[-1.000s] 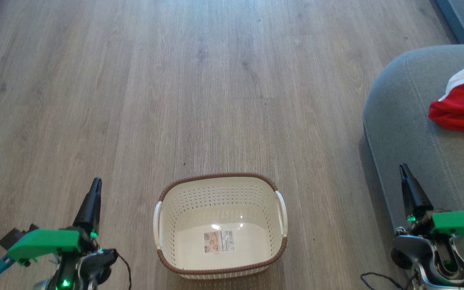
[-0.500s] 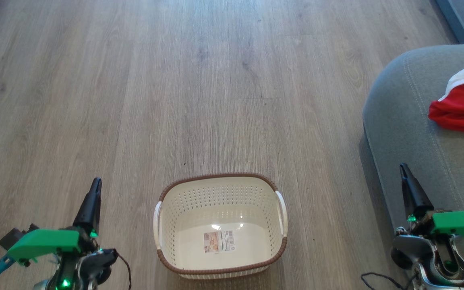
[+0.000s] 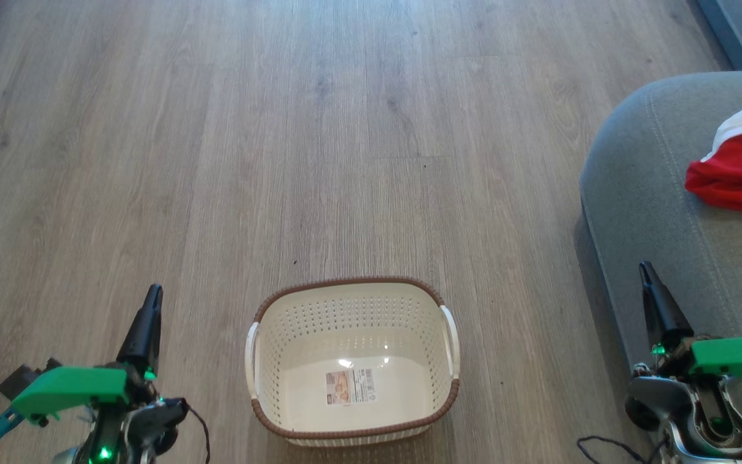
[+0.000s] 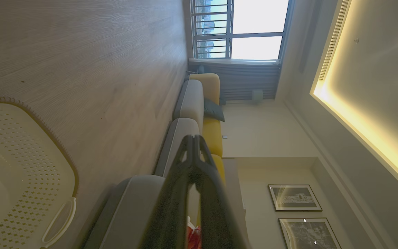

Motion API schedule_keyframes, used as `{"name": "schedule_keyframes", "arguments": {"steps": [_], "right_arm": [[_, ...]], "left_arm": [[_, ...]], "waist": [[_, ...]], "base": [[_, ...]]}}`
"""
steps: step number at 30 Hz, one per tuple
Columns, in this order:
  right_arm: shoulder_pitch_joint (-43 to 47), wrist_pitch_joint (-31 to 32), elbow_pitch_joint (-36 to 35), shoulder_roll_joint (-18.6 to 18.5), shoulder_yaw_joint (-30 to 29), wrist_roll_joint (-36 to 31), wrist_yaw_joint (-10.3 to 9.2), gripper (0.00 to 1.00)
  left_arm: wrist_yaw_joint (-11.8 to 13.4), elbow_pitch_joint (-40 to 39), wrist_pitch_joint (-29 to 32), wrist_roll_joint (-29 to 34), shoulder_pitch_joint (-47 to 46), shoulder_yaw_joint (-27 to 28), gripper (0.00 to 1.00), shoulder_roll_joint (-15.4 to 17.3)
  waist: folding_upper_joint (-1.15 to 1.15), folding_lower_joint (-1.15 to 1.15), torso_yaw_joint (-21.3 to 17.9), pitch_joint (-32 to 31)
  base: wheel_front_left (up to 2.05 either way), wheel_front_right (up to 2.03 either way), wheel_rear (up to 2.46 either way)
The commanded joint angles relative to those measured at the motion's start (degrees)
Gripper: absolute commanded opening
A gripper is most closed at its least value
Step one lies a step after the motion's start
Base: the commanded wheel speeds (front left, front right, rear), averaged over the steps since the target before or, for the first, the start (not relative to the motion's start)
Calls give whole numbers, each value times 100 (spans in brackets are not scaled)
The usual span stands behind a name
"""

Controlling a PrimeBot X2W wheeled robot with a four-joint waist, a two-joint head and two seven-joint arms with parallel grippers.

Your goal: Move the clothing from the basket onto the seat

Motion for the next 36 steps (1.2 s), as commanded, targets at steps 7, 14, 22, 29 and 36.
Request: {"name": "schedule_keyframes", "arguments": {"steps": [7, 14, 22, 29, 36], "right_arm": [[-110, 45, -223, 7, 94, -3, 0, 0], [-110, 48, -223, 9, 91, -6, 0, 0], [-111, 51, -223, 12, 87, -9, 0, 0], [-111, 53, -223, 14, 84, -11, 0, 0], [-111, 56, -223, 15, 82, -13, 0, 0]], "left_arm": [[-55, -195, 43, -38, -165, 202, 0, 48], [-55, -195, 43, -38, -165, 202, 0, 48], [-55, -195, 43, -38, -165, 202, 0, 48], [-55, -195, 43, -38, -165, 202, 0, 48], [-55, -195, 43, -38, -165, 202, 0, 48]], "waist": [[0, 0, 0, 0], [0, 0, 0, 0], [0, 0, 0, 0], [0, 0, 0, 0], [0, 0, 0, 0]], "base": [[0, 0, 0], [0, 0, 0], [0, 0, 0], [0, 0, 0], [0, 0, 0]]}}
